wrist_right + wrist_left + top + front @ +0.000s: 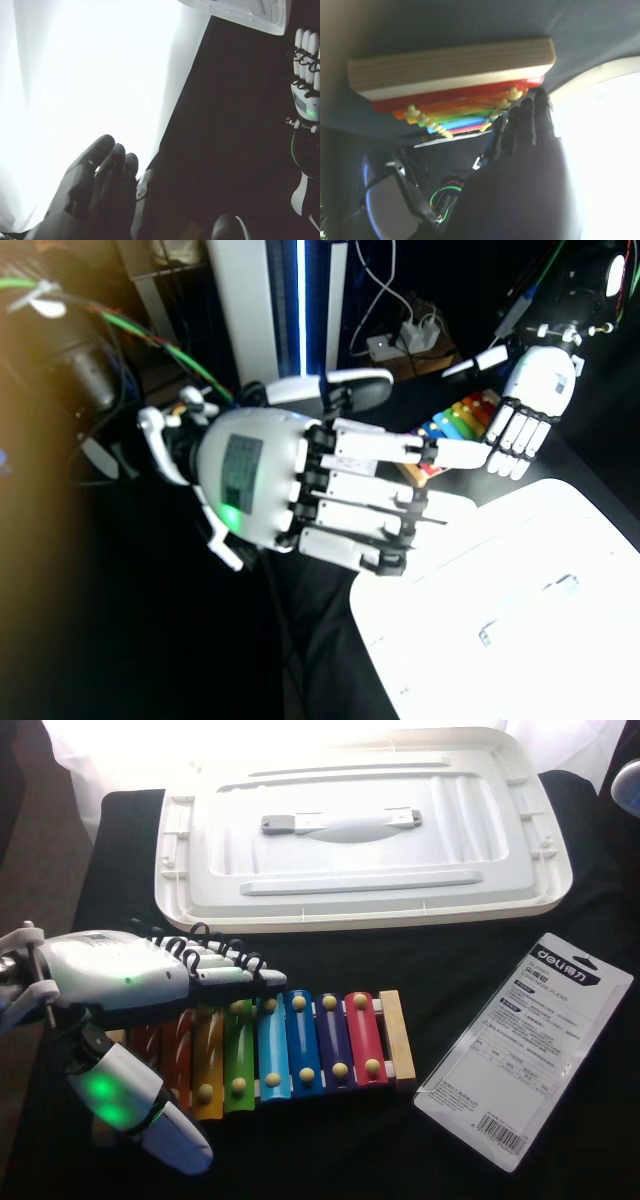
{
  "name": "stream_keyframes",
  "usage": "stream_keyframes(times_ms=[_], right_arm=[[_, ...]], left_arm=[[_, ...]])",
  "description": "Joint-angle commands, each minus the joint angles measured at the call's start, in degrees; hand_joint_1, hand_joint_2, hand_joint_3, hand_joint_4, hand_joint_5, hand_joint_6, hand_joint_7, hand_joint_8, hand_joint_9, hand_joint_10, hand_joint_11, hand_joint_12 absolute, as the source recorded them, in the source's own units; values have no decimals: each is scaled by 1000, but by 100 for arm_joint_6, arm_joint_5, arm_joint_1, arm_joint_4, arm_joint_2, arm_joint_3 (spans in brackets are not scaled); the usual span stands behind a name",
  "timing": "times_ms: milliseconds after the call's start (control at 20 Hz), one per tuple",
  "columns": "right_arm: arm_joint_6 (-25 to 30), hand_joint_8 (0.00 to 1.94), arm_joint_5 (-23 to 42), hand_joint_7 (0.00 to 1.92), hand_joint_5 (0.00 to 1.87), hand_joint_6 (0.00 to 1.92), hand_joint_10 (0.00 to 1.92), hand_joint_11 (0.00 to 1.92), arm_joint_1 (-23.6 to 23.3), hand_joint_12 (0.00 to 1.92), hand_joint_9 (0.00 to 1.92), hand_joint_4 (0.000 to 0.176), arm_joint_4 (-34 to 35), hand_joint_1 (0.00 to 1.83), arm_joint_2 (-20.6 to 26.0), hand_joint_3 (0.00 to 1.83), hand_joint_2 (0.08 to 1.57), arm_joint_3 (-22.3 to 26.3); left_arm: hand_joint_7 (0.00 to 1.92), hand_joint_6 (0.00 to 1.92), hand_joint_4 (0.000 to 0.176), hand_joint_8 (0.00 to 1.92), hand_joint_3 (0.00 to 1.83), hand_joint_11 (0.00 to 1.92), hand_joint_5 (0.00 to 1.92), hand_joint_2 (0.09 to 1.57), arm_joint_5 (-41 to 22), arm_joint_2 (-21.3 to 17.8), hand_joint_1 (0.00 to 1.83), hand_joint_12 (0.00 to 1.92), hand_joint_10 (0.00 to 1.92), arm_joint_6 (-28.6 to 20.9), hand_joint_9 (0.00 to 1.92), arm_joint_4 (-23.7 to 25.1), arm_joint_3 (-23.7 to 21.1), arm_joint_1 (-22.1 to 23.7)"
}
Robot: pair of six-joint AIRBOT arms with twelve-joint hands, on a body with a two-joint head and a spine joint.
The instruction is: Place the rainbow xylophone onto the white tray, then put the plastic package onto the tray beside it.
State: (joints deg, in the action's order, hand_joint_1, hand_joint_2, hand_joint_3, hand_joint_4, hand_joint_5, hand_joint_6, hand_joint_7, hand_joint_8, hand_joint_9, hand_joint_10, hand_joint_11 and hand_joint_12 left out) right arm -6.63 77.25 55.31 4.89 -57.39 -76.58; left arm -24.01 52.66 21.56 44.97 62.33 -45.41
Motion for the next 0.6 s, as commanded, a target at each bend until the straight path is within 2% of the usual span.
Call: stream_keyframes(times_ms=[0, 50, 150, 200, 300, 500, 550], right_arm=[[55, 2, 650, 355, 359, 1, 3, 0, -25, 964, 323, 132, 187, 511, 11, 0, 967, -24], [55, 1, 650, 354, 357, 1, 2, 0, -25, 963, 321, 134, 187, 516, 10, 0, 965, -23], [55, 0, 651, 337, 338, 0, 0, 0, -25, 964, 315, 124, 186, 500, 10, 0, 961, -23], [55, 0, 651, 337, 337, 1, 1, 0, -25, 965, 318, 125, 186, 498, 10, 0, 960, -23], [55, 1, 652, 344, 347, 2, 3, 0, -25, 987, 331, 137, 186, 488, 11, 0, 958, -23], [55, 0, 655, 340, 347, 2, 0, 0, -25, 975, 325, 144, 185, 487, 13, 0, 937, -23], [55, 1, 655, 347, 349, 1, 2, 0, -25, 1008, 334, 132, 185, 486, 14, 0, 943, -23]], left_arm=[[0, 0, 0, 0, 0, 0, 0, 659, -350, 38, 520, 0, 0, -13, 0, -145, 25, 29], [0, 0, 0, 0, 0, 0, 0, 654, -337, 51, 511, 0, 0, -11, 0, -145, 35, 29], [0, 0, 0, 0, 0, 0, 0, 653, -314, 71, 487, 0, 0, -6, 0, -145, 49, 29], [0, 0, 0, 0, 0, 0, 0, 646, -301, 84, 480, 0, 0, 2, 0, -145, 56, 28], [0, 0, 0, 0, 0, 0, 0, 643, -274, 115, 486, 0, 0, 14, 0, -144, 72, 22], [0, 0, 0, 0, 0, 0, 0, 633, -193, 216, 529, 0, 0, 44, 0, -143, 142, 9], [0, 0, 0, 0, 0, 0, 0, 632, -178, 241, 517, 0, 0, 46, 0, -143, 162, 9]])
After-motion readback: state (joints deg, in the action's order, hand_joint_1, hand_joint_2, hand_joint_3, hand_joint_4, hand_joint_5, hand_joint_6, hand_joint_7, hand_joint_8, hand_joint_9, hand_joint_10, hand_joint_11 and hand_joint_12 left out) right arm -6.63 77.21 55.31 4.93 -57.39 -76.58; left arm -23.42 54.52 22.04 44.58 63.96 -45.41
